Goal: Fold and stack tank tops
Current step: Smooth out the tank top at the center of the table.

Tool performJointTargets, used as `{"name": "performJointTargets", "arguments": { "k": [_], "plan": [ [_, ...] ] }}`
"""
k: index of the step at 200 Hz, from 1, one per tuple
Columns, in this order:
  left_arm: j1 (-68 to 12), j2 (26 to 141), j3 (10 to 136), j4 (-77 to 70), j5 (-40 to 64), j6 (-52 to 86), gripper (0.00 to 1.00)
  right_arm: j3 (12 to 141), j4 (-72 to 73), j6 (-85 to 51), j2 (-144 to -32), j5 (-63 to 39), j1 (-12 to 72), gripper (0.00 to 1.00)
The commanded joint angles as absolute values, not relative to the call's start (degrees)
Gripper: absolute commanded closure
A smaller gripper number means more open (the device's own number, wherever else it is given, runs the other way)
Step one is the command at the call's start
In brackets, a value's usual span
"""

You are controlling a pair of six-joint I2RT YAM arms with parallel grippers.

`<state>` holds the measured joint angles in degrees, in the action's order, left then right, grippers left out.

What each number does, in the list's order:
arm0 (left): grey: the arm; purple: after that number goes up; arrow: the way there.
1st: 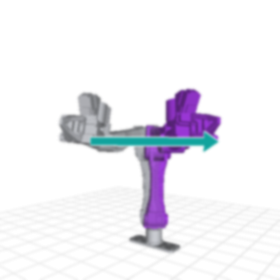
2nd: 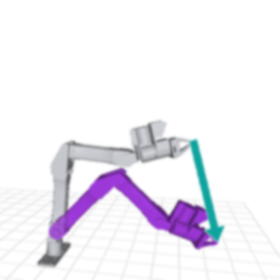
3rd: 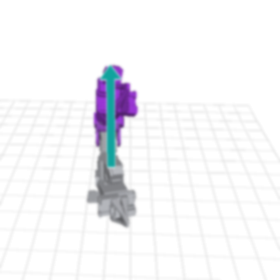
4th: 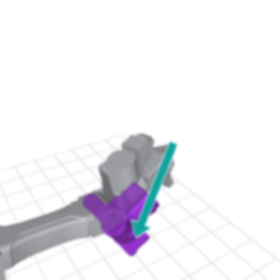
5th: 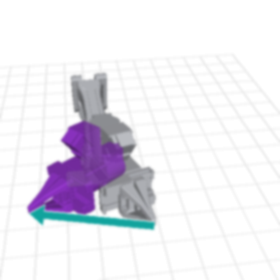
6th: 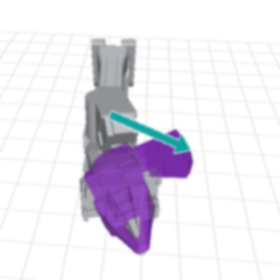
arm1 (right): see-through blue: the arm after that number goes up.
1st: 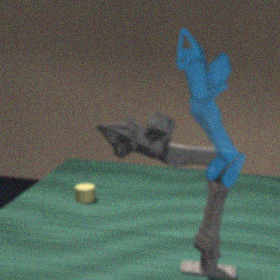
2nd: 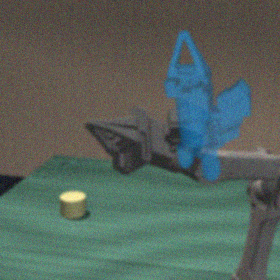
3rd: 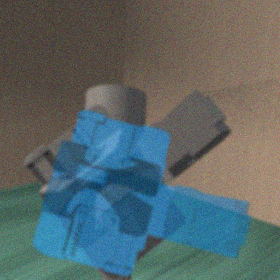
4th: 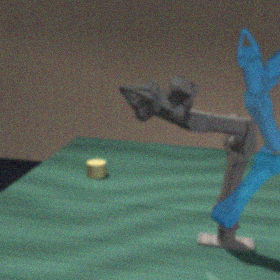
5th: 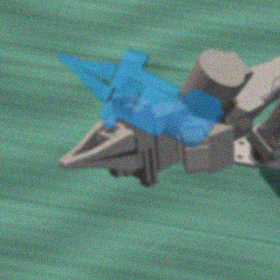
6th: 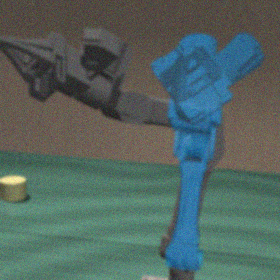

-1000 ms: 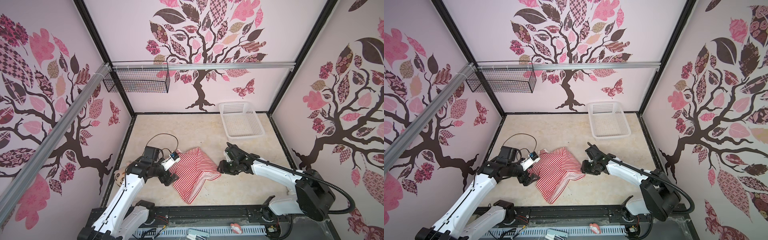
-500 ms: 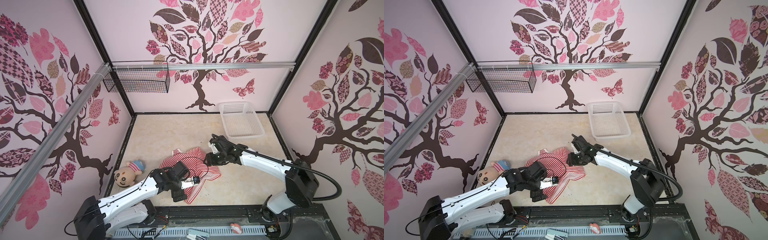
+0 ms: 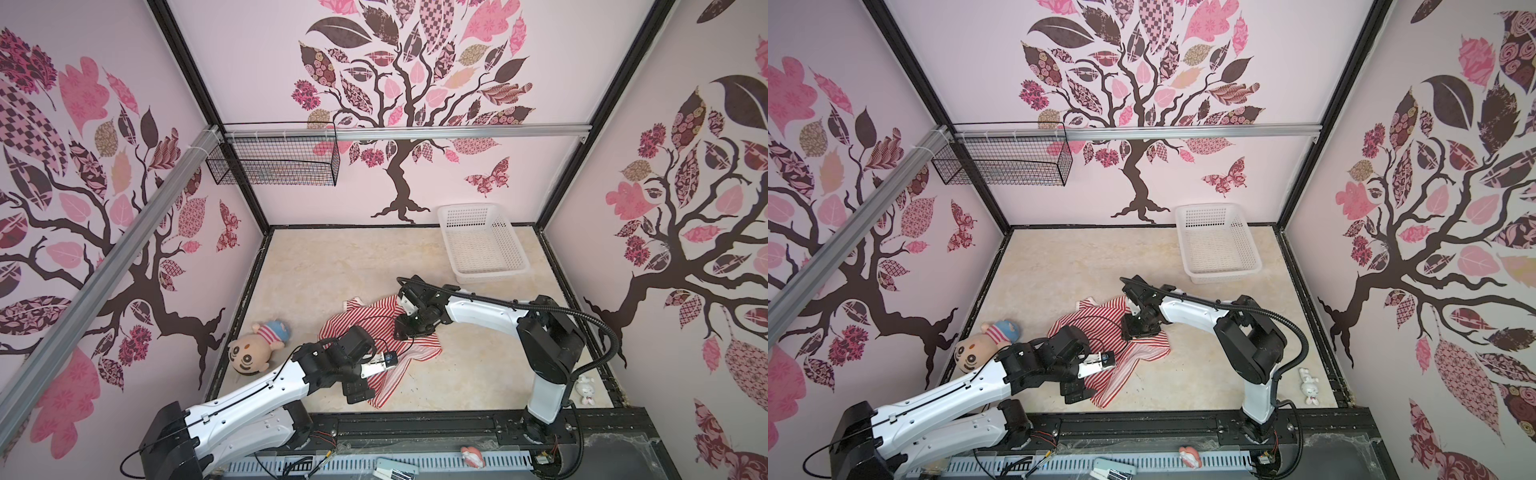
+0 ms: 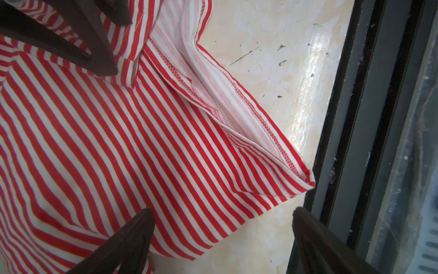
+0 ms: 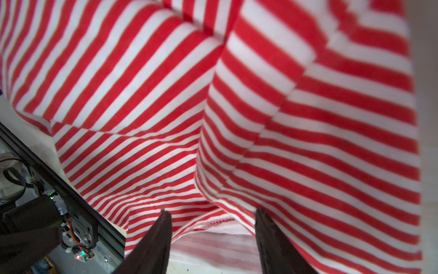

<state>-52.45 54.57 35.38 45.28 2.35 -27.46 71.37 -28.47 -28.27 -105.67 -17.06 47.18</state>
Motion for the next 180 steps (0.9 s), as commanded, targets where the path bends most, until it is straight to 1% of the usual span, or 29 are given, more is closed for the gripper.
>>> {"name": "performJointTargets", "arguments": {
  "k": [1, 17, 28, 48, 89, 151, 180],
  "plan": [
    [-52.3, 53.6, 34.4, 43.6, 0.3, -26.3, 0.05, 73.4, -30.2, -27.6, -107.9, -15.4, 47.8, 0.43],
    [-52.0, 53.6, 34.5, 43.7, -0.3, -25.8, 0.05, 74.0, -30.0, -27.9, -109.0, -15.3, 47.8, 0.45],
    [-51.5, 53.4, 34.5, 43.8, -0.2, -25.6, 0.05, 74.3, -29.5, -28.0, -109.4, -14.5, 47.8, 0.49],
    [-50.1, 53.0, 34.4, 43.7, 0.7, -25.6, 0.05, 76.7, -31.6, -27.6, -111.1, -10.6, 47.7, 0.54],
    [-48.8, 52.1, 34.3, 44.0, 1.2, -25.6, 0.05, 77.8, -31.6, -27.3, -111.0, -8.5, 47.5, 0.59],
    [-48.8, 52.5, 34.0, 43.4, 1.1, -25.4, 0.05, 77.8, -31.0, -27.1, -113.4, -12.3, 47.5, 0.61],
    [-48.8, 52.5, 33.9, 43.0, 1.1, -25.4, 0.05, 77.0, -30.4, -26.6, -114.3, -14.1, 47.6, 0.66]
  ]
}}
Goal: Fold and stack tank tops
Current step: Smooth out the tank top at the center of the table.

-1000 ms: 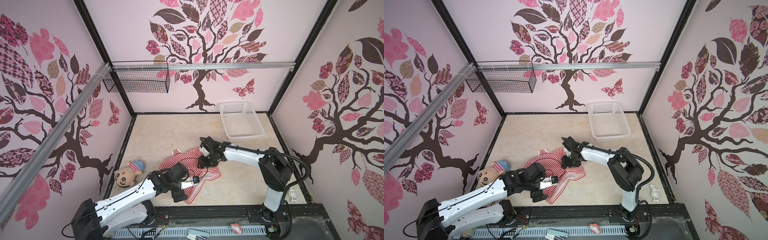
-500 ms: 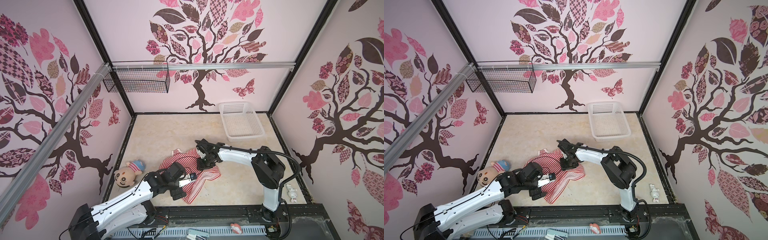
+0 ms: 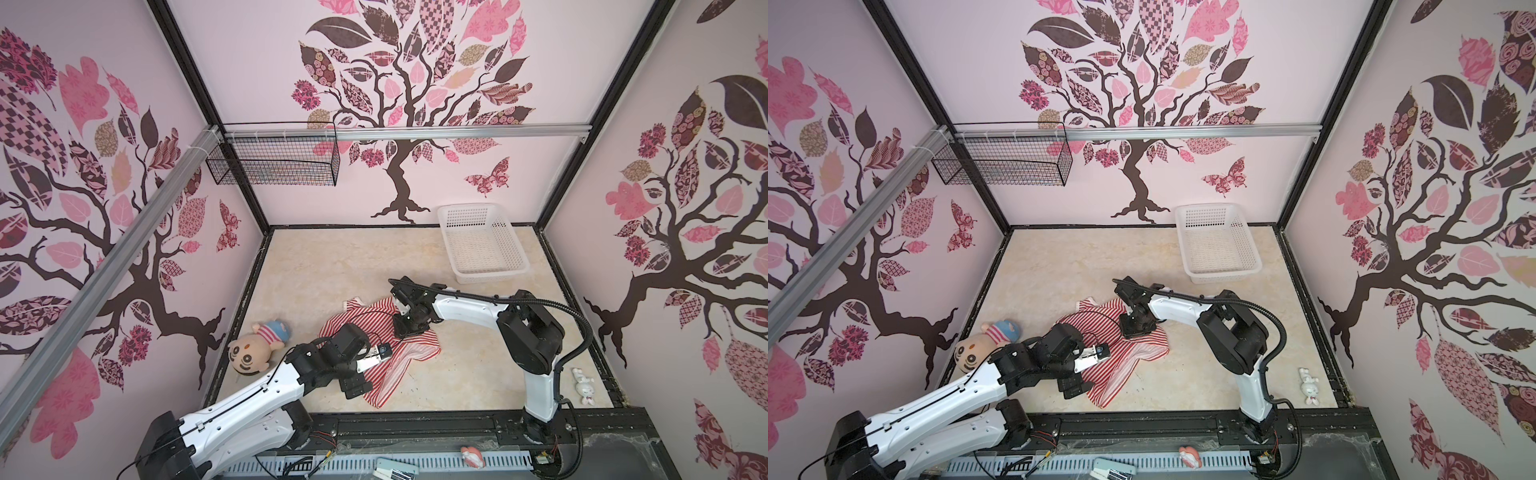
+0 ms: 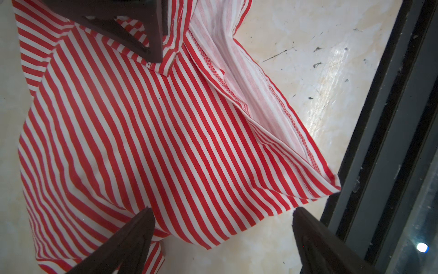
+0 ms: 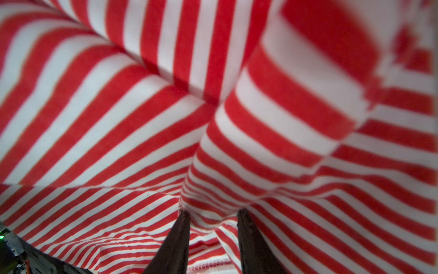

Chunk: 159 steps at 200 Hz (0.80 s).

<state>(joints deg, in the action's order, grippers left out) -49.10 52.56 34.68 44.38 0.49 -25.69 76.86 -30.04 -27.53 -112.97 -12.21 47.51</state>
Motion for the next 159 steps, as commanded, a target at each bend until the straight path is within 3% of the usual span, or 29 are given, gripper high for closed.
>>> {"name": "performJointTargets", "arguments": {
  "k": [1, 49, 109, 159],
  "plan": [
    [-48.8, 52.5, 33.8, 43.0, 1.1, -25.4, 0.05, 76.9, -30.4, -26.6, -114.3, -14.1, 47.6, 0.67],
    [-48.7, 52.6, 33.8, 42.9, 1.1, -25.5, 0.05, 76.2, -30.5, -26.7, -111.3, -12.9, 47.6, 1.0],
    [-48.7, 53.9, 33.5, 41.1, 2.1, -26.4, 0.04, 78.8, -37.3, -25.4, -99.3, -10.3, 45.5, 1.0],
    [-53.4, 59.9, 34.9, 38.2, 0.6, -27.9, 0.04, 75.3, -40.6, -24.6, -89.8, -10.6, 40.6, 1.0]
  ]
}}
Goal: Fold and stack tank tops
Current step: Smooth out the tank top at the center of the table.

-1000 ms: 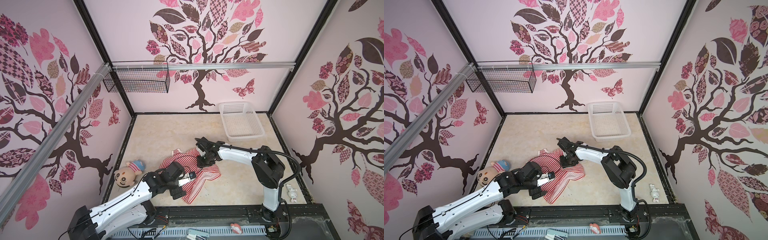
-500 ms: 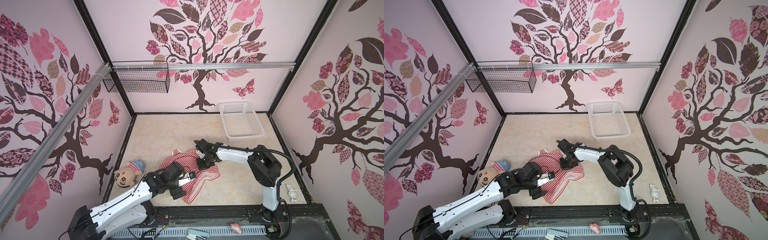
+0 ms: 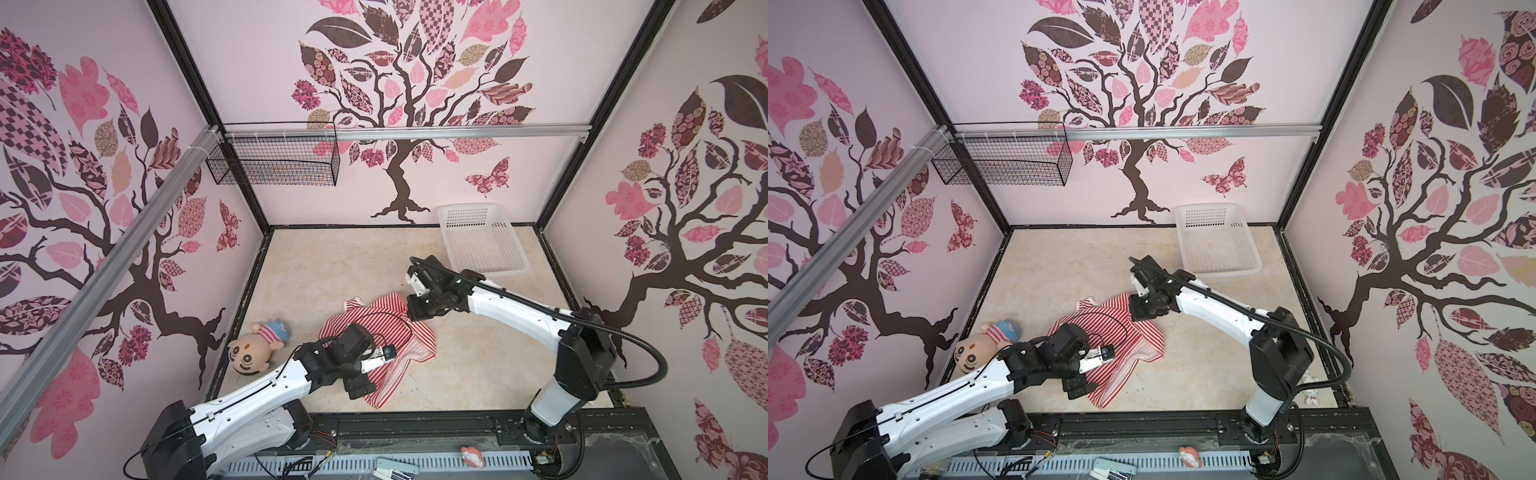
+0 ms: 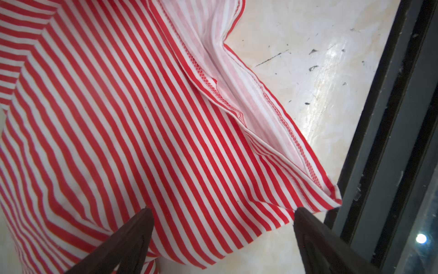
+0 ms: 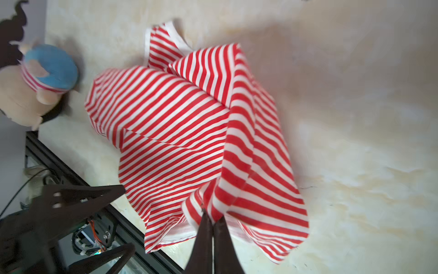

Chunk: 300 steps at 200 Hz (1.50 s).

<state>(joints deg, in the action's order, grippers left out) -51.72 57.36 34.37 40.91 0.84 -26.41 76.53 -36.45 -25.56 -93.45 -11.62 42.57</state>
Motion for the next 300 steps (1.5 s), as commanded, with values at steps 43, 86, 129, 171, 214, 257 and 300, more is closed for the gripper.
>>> {"name": "performJointTargets", "arguments": {
  "k": [43, 86, 129, 171, 214, 257, 300],
  "plan": [
    [-53.8, 62.6, 37.1, 38.0, 4.2, -27.6, 0.03, 65.4, -38.5, -23.5, -83.9, -12.3, 32.5, 1.0],
    [-56.3, 65.8, 39.1, 40.7, 7.1, -27.5, 0.05, 60.7, -35.9, -22.8, -83.9, -14.6, 27.6, 1.0],
    [-57.5, 65.5, 41.2, 47.1, 13.8, -29.6, 0.06, 60.8, -34.2, -23.5, -86.7, -15.4, 24.5, 1.0],
    [-58.5, 72.0, 40.4, 50.3, 10.4, -31.0, 0.06, 63.8, -34.1, -23.6, -88.1, -16.2, 23.8, 1.0],
    [-59.5, 74.0, 37.7, 45.5, 5.8, -29.6, 0.06, 64.6, -34.4, -23.6, -88.0, -16.8, 23.8, 1.0],
    [-62.0, 74.2, 35.6, 43.2, 4.3, -28.4, 0.13, 64.1, -34.4, -23.2, -87.8, -16.7, 23.8, 1.0],
    [-64.9, 77.4, 36.0, 41.4, 0.2, -27.1, 0.38, 64.6, -34.1, -23.5, -87.7, -17.1, 23.9, 1.0]
  ]
}}
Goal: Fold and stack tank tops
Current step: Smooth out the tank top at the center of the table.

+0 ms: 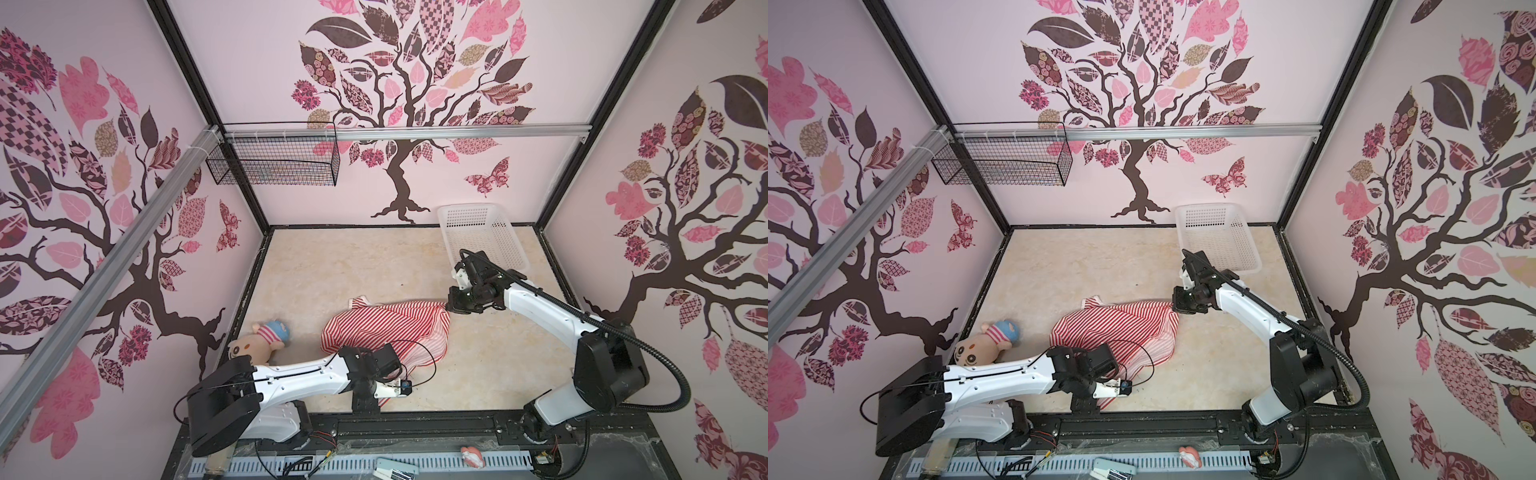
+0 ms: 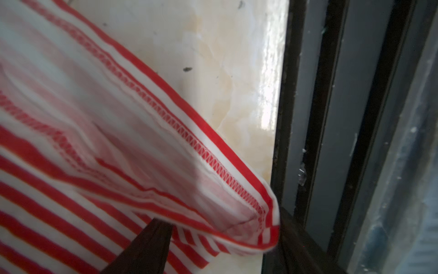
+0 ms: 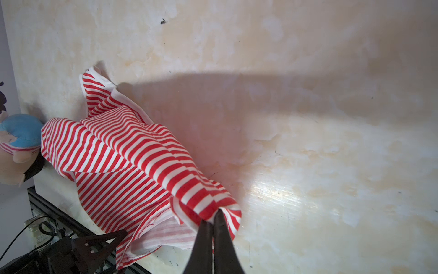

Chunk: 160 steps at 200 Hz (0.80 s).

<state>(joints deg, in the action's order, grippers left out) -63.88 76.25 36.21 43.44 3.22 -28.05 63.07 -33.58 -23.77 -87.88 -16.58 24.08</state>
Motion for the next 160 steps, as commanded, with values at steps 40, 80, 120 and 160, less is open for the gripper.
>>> {"name": "performJointTargets", "arguments": {
  "k": [40, 80, 120, 160],
  "plan": [
    [-65.3, 72.9, 35.0, 40.5, -2.1, -25.9, 0.4, 64.9, -34.2, -23.1, -87.9, -17.5, 23.8, 1.0],
    [-65.6, 69.2, 34.0, 37.5, -8.9, -25.2, 0.6, 65.0, -34.0, -22.9, -88.1, -17.7, 23.8, 1.0],
    [-65.7, 68.6, 34.0, 38.2, -7.9, -25.0, 0.75, 65.4, -33.9, -23.0, -88.2, -17.5, 23.8, 1.0],
    [-62.5, 64.4, 33.8, 37.9, -11.9, -27.4, 1.0, 67.3, -34.1, -24.0, -86.1, -18.0, 21.7, 1.0]
  ]
}}
